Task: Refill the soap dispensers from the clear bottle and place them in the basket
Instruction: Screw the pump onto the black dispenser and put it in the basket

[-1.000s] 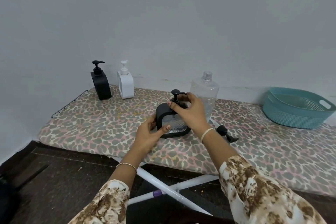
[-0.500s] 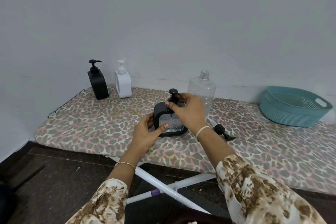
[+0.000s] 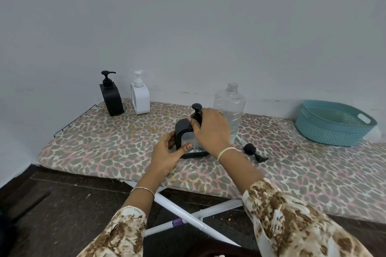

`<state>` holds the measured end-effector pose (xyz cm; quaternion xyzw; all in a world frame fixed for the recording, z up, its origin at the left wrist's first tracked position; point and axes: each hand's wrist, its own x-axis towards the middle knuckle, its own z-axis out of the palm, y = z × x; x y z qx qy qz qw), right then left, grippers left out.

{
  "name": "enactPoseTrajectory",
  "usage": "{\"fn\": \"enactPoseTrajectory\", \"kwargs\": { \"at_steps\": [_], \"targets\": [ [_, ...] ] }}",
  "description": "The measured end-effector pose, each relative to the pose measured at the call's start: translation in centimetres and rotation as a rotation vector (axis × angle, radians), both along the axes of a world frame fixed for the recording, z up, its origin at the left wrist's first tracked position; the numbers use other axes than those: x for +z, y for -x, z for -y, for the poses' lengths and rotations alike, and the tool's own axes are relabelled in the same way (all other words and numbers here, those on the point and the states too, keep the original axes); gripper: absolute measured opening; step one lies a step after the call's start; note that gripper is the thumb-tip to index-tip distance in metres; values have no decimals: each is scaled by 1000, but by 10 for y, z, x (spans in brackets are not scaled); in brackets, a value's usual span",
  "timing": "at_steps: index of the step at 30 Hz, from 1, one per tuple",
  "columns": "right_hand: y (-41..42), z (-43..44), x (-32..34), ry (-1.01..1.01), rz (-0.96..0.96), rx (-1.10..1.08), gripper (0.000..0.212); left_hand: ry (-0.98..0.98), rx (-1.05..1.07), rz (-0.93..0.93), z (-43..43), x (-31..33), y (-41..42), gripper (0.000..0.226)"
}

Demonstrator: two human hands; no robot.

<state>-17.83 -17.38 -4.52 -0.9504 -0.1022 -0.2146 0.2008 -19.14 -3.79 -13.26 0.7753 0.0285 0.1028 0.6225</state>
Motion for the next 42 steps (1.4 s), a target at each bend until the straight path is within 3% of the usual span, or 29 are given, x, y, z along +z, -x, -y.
{"fn": "enactPoseTrajectory", "kwargs": {
  "at_steps": [20,24,29,35,42],
  "targets": [
    [5,-3,7,91,11,-65,31,-34,3,-2,2,6,6,71],
    [0,19,8,-102,-116,162,36,96,-65,-30,1,9,14,71],
    [14,64,17,-283,-303,444,66,246,-178,-12,6,17,24,53],
    [31,120,24,-605,-511,471,65,204,-360,-2,40,39,24,48],
    [35,187,41,-632,-449,346,47,134,-507,34,114,62,10,50]
  ]
}}
